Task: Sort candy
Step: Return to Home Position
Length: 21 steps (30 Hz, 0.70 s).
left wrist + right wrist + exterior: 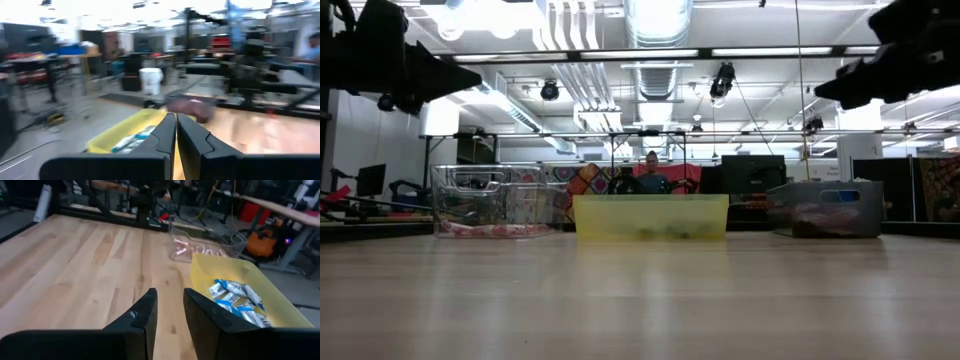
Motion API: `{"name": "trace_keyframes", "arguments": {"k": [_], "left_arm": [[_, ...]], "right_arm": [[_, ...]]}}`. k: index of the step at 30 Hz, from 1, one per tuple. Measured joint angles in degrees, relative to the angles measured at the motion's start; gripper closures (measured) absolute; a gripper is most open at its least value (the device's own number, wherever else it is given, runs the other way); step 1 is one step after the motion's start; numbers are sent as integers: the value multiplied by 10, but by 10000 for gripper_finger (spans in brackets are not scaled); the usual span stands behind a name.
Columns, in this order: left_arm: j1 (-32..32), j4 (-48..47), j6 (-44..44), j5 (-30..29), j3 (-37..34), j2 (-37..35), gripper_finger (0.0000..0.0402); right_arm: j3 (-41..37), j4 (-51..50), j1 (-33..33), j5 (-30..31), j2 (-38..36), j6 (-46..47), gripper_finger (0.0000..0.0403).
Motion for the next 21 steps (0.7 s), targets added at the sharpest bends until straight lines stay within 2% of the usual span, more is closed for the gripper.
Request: {"name": "trace_keyframes", "arguments": {"k": [2, 8, 10, 14, 17, 21], "left_arm": [[0, -1, -5, -26, 0, 0, 402], [0, -8, -18, -6, 0, 0, 401], [0, -19, -20, -6, 0, 2, 401], [0, -27, -52, -55, -1, 4, 401], [0, -32, -56, -33, -2, 9, 401], [0, -34, -55, -25, -2, 16, 401]], "right_arm": [[-19, -18, 0, -13, -39, -2, 312], [-50, -74, 0, -28, -135, -15, 313], [-59, -61, 0, -28, -135, -14, 314], [-92, 25, 1, -40, -127, -27, 314], [-123, 87, 1, -43, -127, -33, 317], [-126, 106, 1, -47, -126, -58, 326]]}}
